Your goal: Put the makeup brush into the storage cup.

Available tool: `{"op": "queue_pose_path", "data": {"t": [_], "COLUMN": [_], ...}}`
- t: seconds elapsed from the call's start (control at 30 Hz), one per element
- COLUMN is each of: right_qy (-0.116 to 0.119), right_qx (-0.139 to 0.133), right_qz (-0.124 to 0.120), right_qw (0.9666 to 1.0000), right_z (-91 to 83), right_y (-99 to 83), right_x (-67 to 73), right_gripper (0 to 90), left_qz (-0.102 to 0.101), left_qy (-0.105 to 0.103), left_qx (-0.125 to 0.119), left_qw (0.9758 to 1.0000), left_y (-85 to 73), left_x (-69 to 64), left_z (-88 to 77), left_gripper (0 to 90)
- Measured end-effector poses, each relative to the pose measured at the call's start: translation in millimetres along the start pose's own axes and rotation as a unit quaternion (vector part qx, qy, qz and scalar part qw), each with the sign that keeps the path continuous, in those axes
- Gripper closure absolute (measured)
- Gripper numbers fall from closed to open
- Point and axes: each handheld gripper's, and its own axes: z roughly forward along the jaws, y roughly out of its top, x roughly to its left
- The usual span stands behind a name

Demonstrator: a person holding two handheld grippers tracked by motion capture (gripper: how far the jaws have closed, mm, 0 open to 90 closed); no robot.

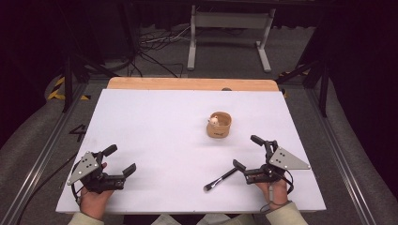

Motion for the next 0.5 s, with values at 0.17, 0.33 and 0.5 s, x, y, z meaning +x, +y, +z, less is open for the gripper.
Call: {"op": "queue_pose_path", "data": {"t": [0.17, 0.33, 0.5], "right_qy": [0.021, 0.033, 0.061], "right_qx": [0.007, 0.012, 0.041], "right_qz": [-0.003, -0.007, -0.006], "right_qw": [0.9998, 0.9993, 0.9973], "right_z": [11.3, 15.3, 18.8], "right_y": [4.8, 12.0, 22.3], "right_x": [8.2, 12.9, 12.1], "right_gripper": [0.0, 0.0, 0.1], "left_qz": [-0.001, -0.001, -0.003], "left_qy": [0.005, 0.003, 0.002], "left_qx": [0.002, 0.002, 0.000], "left_qw": [1.0000, 1.0000, 1.0000], "left_y": [-0.4, -0.5, -0.1], "left_x": [1.1, 0.9, 1.1], "left_z": [-0.4, 0.4, 1.0], "left_gripper": [0.1, 0.1, 0.1]}}
